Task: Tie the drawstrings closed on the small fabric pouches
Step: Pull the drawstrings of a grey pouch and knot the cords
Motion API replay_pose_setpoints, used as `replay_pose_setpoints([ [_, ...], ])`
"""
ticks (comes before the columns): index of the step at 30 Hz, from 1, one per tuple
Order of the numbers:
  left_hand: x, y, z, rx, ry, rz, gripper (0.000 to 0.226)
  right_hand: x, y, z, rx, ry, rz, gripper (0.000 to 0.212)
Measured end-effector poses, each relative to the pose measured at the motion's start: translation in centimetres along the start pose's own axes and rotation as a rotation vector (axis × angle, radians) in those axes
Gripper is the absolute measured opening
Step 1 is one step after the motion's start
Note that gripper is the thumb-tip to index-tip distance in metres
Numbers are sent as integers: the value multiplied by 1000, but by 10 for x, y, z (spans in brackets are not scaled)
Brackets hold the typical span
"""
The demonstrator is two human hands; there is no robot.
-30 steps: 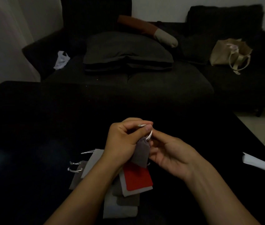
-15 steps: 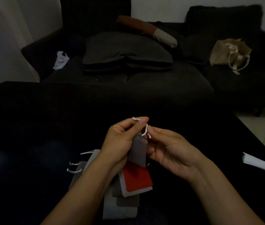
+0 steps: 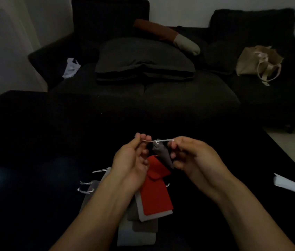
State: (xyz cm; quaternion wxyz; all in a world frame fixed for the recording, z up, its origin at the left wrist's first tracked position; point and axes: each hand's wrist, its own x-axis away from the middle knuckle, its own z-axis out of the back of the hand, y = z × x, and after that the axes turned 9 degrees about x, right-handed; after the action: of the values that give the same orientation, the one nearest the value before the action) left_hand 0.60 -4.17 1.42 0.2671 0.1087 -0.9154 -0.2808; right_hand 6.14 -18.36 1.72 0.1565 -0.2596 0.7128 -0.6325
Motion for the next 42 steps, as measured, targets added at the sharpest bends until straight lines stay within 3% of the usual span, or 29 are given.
replay_pose_setpoints([
  [1,0,-2,0,13,-35,65,22,0,-1,-2,-164,-11,-28,10],
  [3,2,-6,-1,58,-130,206,21,2,-2,-5,-432,-49,-51,20],
  [6,6,-7,-2,159,-180,315,33,4,-5,-2,-591,-109,-39,19],
  [9,4,-7,-6,139,-174,178,24,1,-9,0,-421,-32,-55,24],
  [14,2,-8,-9,-142,-224,-167,31,-1,-8,-2,-242,26,53,33],
  [17,3,-13,-4,-312,-277,-206,31,2,-6,0,-119,61,63,36],
  [21,3,-14,-8,-263,-274,-247,29,0,-5,0,-227,26,62,37],
  [23,3,-13,-9,-357,-274,-270,23,-1,-4,2,-125,53,116,39],
  [26,3,-10,-1,-719,-234,-416,5,3,-1,7,126,52,210,25],
  [28,3,-7,7,-985,-247,-574,16,4,0,10,247,42,245,17],
  [31,3,-2,14,-1307,-291,-743,27,4,1,15,587,81,302,23],
  [34,2,2,18,-1576,-308,-800,16,6,3,17,896,116,338,31],
  [36,2,2,18,-1609,-325,-789,3,7,5,19,1013,114,358,32],
  [40,3,4,17,-1431,-334,-698,8,8,4,22,1196,127,305,8],
  [42,3,3,15,-1320,-348,-622,11,7,3,24,1177,86,263,9],
])
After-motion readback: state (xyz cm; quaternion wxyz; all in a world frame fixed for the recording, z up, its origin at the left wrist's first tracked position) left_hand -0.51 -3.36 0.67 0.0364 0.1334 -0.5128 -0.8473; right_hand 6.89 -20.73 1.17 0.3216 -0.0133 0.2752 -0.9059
